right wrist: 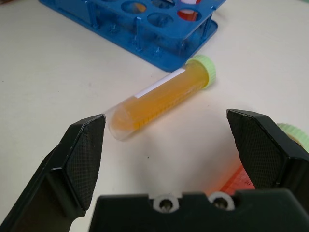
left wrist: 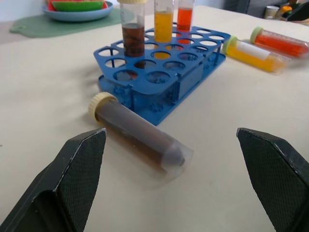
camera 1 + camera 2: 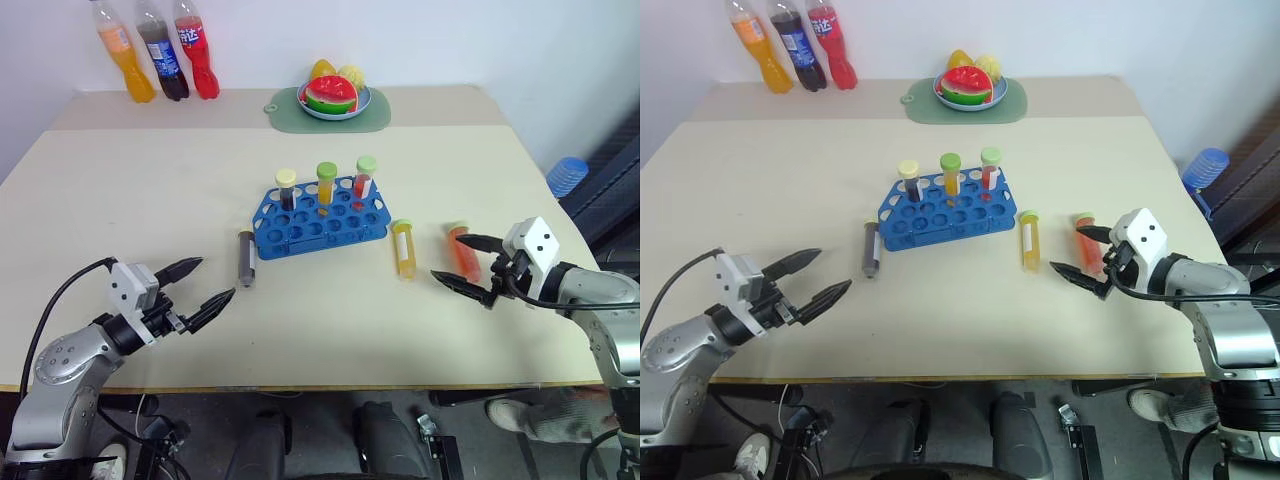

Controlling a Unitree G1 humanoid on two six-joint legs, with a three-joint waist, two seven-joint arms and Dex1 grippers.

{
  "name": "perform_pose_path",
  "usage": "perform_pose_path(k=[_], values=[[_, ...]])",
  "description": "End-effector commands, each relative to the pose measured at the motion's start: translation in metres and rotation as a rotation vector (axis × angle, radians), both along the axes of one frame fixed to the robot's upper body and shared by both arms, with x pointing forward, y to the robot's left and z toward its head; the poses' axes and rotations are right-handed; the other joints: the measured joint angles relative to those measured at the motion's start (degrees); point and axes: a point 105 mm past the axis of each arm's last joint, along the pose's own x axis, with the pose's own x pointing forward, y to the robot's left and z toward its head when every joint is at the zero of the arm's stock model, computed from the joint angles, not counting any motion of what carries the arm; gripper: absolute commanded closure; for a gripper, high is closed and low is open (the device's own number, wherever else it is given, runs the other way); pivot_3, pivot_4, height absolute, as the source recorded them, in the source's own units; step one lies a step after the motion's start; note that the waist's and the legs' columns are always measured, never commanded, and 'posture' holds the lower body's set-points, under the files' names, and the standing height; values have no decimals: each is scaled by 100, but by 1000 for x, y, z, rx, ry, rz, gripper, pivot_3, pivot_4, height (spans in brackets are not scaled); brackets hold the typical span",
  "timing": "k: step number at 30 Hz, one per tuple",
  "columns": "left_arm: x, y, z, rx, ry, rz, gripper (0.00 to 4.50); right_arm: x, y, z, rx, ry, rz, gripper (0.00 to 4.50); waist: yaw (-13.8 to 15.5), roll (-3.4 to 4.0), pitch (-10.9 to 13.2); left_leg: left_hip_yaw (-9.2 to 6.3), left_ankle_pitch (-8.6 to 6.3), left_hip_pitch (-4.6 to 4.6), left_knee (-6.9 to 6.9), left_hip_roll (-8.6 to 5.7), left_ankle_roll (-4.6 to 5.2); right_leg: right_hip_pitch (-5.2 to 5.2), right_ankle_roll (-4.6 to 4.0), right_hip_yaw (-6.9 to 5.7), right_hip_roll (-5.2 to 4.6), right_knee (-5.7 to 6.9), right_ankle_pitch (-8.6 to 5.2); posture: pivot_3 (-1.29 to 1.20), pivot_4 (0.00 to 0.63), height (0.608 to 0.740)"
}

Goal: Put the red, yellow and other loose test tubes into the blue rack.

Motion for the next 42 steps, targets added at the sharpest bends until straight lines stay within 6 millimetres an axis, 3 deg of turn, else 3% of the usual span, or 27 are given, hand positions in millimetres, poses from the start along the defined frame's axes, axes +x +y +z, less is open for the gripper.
perform_pose_path(k=[1,15,21,26,34,42], values=[[-2,-1,6,24,-23,-2,12,-2,1,13,-16,-44,15,79,0,0,0,0,0,0,0,0,0,0,0,0,0,0,0,0,150,740],[-5,-14,18,-38,-46,-115,12,9,0,34,12,-40,-97,79,5,0,0,0,0,0,0,0,0,-1,0,0,0,0,0,0,150,740],[-7,-24,24,-25,-52,-204,12,22,-12,39,-15,103,-207,79,4,1,1,1,0,-1,2,-1,0,0,0,0,-3,-3,0,0,150,740],[-6,-35,29,42,-73,-273,12,51,-36,33,35,320,-494,79,-10,5,3,3,0,-2,0,0,0,-4,-4,0,-1,-2,1,0,150,740],[-22,-53,36,27,-29,-443,12,65,-30,31,24,482,-540,79,-8,9,6,9,-5,-13,-4,0,9,-12,-2,1,-3,-15,1,0,150,740],[-39,-54,29,-16,40,-510,12,66,-19,21,39,593,-533,79,-18,13,9,11,-6,-12,-4,1,11,-12,-2,1,-2,-17,1,0,150,740]])
